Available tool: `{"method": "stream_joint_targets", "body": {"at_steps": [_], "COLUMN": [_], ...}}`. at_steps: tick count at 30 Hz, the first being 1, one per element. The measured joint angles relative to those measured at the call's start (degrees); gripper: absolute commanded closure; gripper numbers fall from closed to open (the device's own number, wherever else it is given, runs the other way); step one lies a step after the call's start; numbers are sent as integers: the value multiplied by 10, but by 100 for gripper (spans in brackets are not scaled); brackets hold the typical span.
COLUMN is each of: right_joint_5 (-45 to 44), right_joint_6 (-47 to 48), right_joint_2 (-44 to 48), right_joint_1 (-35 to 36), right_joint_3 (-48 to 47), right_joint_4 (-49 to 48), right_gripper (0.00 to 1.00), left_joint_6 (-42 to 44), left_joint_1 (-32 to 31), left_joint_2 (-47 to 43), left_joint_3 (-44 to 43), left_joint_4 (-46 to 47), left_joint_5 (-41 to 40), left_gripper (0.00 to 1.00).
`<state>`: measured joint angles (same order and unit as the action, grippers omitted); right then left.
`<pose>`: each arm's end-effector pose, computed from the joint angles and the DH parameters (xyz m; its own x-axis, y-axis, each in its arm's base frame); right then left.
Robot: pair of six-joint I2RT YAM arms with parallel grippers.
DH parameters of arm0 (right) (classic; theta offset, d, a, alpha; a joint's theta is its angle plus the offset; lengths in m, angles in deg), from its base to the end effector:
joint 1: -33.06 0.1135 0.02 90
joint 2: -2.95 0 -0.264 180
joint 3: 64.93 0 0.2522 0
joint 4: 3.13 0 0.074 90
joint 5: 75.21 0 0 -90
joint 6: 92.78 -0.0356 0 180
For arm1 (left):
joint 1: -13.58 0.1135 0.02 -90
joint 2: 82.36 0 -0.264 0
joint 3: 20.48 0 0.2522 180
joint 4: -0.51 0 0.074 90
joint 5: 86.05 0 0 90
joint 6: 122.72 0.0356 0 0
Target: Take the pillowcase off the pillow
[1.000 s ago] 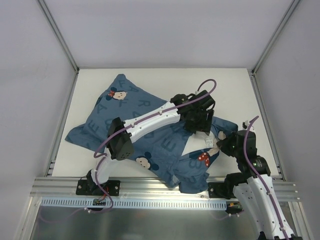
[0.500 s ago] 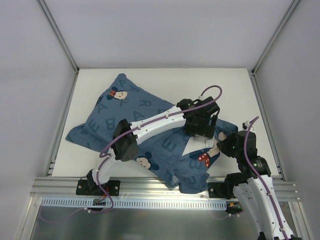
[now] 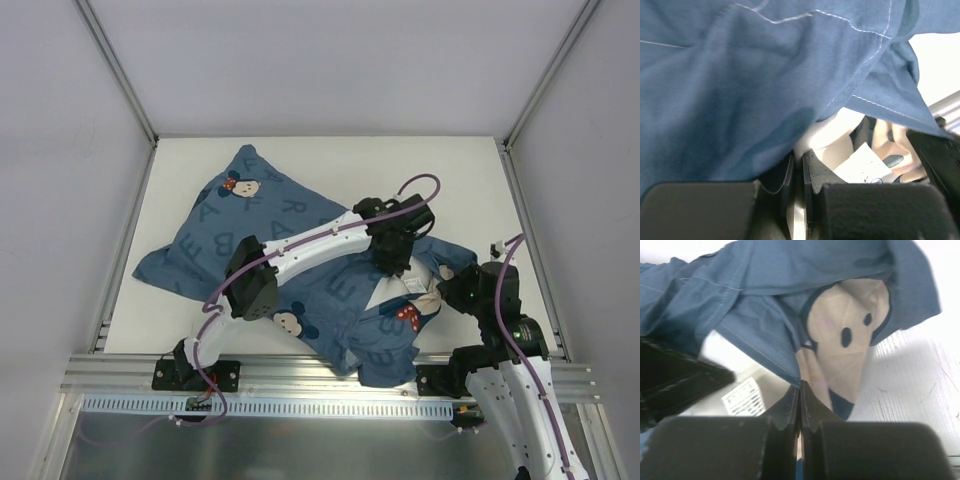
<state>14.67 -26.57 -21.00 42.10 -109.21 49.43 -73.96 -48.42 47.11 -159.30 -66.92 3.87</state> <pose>0.1066 0.0169 0.2498 -0.5446 0.3218 -0.7745 0.0703 0.9377 0.3402 0.2323 -0.4367 0.2652 -0.8815 0.2536 -0.3984 0.4010 0.8475 -0.3477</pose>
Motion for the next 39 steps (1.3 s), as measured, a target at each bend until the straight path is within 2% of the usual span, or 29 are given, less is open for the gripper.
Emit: {"method": "stream_joint_targets", "body": {"at_steps": [6,13,15,16,17,18,20,26,30,32,33,36,37,39], "right_joint_5": [3,35,43,45,48,48,49,75,88,98,102,104,104,94], "right_joint_6": [0,4,17,22,31,42,66,112,120,120,120,119,118,118], "right_joint_2": [3,-43,-81,-95,-111,-124,-139,-203,-249,-275,-290,-342,-355,-370], "right_joint_1": [0,2,2,2,2,2,1,1,8,22,32,70,79,86], "right_joint_3": [0,-11,-35,-46,-61,-74,-96,-181,-189,-189,-191,-205,-210,-215], "right_joint_4": [1,-39,-40,-38,-33,-33,-31,-42,-74,-89,-96,-112,-115,-121], "right_gripper": [99,99,78,61,32,24,13,11,11,15,19,44,64,82], "left_joint_6": [-3,-4,-5,-5,-5,-5,-5,-5,-5,-5,-5,-5,-5,-5], "left_joint_1": [25,70,74,76,77,79,83,89,88,88,88,87,87,87], "left_joint_2": [-83,-208,-223,-229,-234,-239,-250,-269,-269,-269,-269,-269,-269,-270], "left_joint_3": [50,164,190,202,212,221,238,250,250,250,250,250,250,250], "left_joint_4": [10,67,83,91,96,99,101,98,97,97,97,97,97,97], "left_joint_5": [39,107,119,122,124,126,130,131,134,135,136,136,136,136], "left_gripper": [100,100,100,100,100,100,100,100,100,100,100,100,100,100]}}
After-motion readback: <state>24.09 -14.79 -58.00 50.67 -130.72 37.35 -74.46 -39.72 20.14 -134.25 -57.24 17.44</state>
